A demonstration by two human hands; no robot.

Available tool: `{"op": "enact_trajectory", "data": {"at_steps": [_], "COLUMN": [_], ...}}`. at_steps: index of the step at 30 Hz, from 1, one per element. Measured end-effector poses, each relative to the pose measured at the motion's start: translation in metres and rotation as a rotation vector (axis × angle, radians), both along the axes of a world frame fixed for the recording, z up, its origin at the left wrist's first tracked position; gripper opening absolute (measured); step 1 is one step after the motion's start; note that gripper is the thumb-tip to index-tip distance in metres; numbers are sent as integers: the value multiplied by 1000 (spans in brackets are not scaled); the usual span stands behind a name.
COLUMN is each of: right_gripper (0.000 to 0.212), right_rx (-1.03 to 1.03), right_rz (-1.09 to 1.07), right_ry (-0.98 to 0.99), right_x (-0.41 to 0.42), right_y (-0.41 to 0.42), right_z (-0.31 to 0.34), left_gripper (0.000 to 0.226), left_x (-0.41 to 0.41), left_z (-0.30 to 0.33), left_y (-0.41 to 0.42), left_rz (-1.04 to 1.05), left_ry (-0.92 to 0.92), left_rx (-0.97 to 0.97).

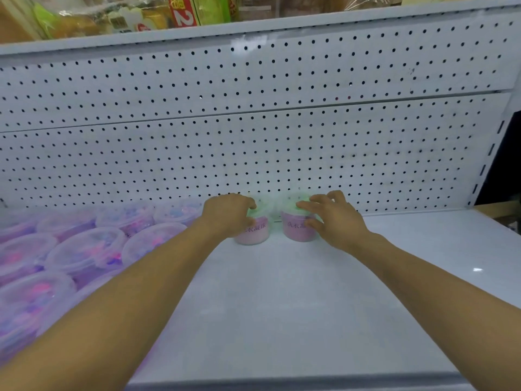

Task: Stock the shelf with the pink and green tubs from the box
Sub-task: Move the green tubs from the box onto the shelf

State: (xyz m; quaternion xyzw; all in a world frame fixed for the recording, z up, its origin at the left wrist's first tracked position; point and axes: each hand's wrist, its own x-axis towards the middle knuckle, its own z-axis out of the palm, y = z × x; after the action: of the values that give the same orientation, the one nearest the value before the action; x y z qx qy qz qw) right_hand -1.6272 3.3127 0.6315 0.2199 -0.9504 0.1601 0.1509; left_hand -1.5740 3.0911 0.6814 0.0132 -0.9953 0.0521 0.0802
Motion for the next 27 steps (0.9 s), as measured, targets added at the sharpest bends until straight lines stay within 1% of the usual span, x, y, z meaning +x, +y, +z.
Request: {"op": "enact_trajectory", "data": {"at_steps": [4,7,10,11,13,16,19,23,27], "right_gripper": [44,49,60,62,60,56,51,55,56], "right_rx": [78,161,175,157,119,66,17,-54,-88], "right_rz": [8,14,13,5,-14,-37,-49,-100,-152], "right_ry": [72,80,50,48,81,164,268,293,262], "right_x": [1,2,12,20,39,76,121,197,279], "right_y": [1,2,7,11,20,38,53,69,90], "right_z": [-2,-1,-1,-3,-8,-15,-21,-34,-54], "left_gripper": [44,46,60,65,72,71,65,63,63], "left_x": [-3,-5,3,10,28,63,107,174,238], "left_z": [-6,-8,-13,-17,-27,-44,-56,-68,-84], "left_y": [2,3,6,9,16,30,43,62,85], "left_rz": [33,57,61,41,-21,-138,-225,-291,-432], "left_ry": [10,6,-7,13,118,327,441,452,383], "left_rx": [-15,-5,-9,1,62,130,150,159,187]}}
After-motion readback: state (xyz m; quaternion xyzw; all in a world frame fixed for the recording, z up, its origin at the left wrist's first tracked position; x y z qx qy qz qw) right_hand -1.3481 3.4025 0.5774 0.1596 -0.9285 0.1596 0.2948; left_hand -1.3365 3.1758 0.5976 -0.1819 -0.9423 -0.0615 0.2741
